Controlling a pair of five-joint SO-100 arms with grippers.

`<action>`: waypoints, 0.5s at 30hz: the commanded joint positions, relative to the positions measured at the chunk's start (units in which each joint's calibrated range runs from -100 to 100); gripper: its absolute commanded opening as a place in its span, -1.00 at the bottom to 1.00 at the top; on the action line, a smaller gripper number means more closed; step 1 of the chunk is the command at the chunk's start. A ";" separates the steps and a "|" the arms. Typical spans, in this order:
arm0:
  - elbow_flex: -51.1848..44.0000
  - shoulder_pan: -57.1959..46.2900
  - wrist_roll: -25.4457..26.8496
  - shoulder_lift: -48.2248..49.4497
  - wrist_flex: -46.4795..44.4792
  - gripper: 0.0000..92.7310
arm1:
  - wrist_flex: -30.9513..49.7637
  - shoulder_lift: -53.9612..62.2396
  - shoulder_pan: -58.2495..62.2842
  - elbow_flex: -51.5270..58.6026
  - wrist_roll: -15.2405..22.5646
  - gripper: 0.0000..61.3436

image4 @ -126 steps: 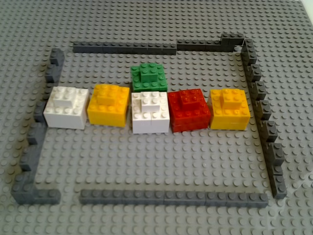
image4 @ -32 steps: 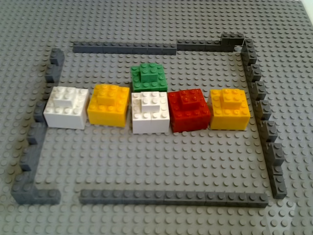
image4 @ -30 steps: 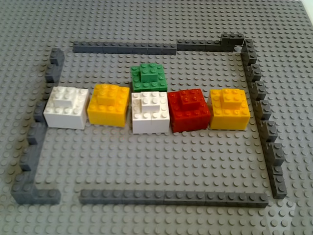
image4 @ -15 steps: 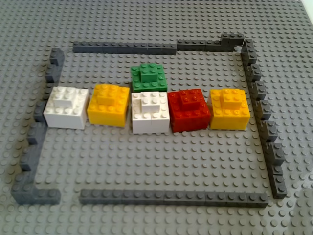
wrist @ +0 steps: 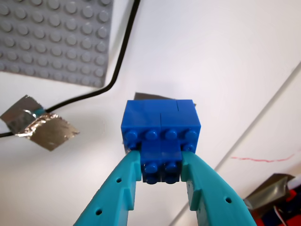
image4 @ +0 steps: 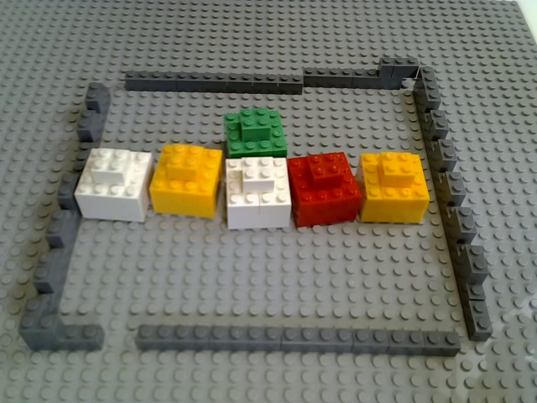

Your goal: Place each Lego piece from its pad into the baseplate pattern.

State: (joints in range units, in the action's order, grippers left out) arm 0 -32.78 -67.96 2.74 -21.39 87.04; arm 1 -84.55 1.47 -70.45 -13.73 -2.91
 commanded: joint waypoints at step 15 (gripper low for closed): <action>15.58 7.71 -0.08 21.04 -0.22 -0.91 | -4.62 24.80 15.21 19.65 2.05 -0.99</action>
State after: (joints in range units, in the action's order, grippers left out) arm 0 -19.12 -61.75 2.74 -6.26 87.13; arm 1 -88.82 20.12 -58.82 4.26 -0.76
